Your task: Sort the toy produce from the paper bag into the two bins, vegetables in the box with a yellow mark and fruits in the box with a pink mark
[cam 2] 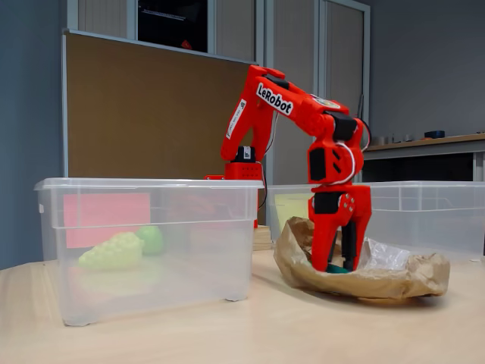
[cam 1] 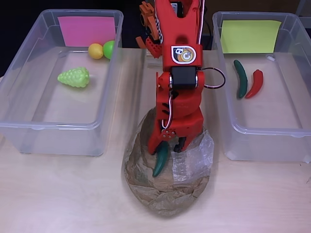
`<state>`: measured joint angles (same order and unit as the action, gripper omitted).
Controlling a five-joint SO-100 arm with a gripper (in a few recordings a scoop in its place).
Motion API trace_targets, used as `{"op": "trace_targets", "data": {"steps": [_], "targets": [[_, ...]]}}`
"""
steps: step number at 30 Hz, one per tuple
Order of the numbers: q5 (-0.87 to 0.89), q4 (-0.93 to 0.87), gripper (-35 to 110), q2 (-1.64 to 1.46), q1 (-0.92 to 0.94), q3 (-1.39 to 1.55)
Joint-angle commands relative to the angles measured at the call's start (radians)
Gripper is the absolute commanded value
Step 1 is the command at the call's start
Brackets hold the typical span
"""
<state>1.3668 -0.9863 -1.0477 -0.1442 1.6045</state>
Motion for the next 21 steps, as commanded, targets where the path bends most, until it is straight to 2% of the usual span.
{"op": "trace_targets", "data": {"steps": [1,10,21], "targets": [[0.032,-0.003,24,0.02,0.003,-0.02],[-0.006,-0.055,7,0.046,0.003,-0.083],[-0.054,-0.399,7,-0.23,-0.026,-0.196]]}}
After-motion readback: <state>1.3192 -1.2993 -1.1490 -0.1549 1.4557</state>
